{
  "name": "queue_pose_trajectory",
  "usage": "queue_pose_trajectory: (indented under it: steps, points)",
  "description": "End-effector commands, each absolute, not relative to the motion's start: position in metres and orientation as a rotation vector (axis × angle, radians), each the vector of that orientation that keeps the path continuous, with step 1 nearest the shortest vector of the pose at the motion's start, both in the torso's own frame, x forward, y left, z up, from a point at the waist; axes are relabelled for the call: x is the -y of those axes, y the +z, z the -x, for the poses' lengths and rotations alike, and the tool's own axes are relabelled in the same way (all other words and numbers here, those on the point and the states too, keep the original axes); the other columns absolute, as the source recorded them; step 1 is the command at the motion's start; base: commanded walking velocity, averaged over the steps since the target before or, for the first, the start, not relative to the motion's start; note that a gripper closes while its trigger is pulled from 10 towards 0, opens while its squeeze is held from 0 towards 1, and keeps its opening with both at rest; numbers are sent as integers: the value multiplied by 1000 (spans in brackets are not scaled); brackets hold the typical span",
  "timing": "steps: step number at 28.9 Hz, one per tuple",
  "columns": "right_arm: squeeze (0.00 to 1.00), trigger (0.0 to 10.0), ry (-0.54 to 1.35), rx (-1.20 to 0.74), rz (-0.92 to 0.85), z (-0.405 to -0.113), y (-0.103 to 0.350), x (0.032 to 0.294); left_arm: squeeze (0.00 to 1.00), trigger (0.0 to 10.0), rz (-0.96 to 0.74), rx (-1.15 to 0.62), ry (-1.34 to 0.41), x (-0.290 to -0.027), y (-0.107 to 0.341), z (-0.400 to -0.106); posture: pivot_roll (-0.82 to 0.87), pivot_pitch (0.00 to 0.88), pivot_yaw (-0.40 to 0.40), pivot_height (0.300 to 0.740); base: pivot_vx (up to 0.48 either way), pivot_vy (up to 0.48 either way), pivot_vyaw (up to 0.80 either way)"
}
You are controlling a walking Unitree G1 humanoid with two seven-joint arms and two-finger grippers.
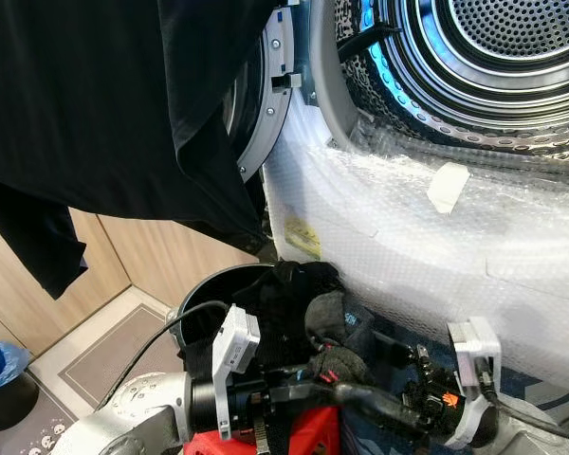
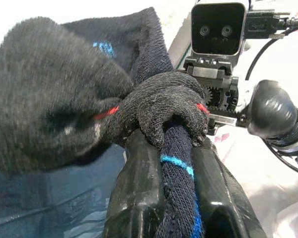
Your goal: Clothes washing
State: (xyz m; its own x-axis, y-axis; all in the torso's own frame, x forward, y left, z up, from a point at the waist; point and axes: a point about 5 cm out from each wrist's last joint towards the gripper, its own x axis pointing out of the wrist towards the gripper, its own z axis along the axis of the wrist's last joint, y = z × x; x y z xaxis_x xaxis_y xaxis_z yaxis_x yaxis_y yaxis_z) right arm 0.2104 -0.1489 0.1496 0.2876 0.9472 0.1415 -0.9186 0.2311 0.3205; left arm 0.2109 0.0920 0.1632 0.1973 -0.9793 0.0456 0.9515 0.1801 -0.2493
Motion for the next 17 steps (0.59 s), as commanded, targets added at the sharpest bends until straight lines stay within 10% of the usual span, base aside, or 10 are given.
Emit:
queue_pose_trajectory:
  steps: [1, 2, 4, 5, 6, 17]
  points:
    - [0, 10000, 1313, -108, -367, -208, 149, 144, 0, 10000, 197, -83, -1374, -91, 172, -213, -52, 0, 73, 740, 0, 0, 0]
    - [0, 10000, 1316, -104, -370, -207, 150, 144, 0, 10000, 196, -83, -1374, -90, 173, -213, -53, 0, 75, 740, 0, 0, 0]
    - [0, 3059, 1317, -104, -384, -207, 150, 145, 0, 10000, 190, -89, -1378, -90, 171, -213, -54, 0, 76, 740, 0, 0, 0]
    - [0, 3059, 1317, -106, -389, -207, 150, 145, 0, 10000, 187, -92, -1380, -90, 171, -212, -54, 0, 76, 740, 0, 0, 0]
    - [0, 0, 1319, -108, -388, -206, 150, 145, 0, 10000, 183, -97, -1382, -89, 170, -212, -55, 0, 77, 740, 0, 0, 0]
    - [0, 0, 1329, -122, -385, -205, 147, 144, 0, 10000, 146, -79, -1386, -87, 171, -212, -55, 0, 74, 740, 0, 0, 0]
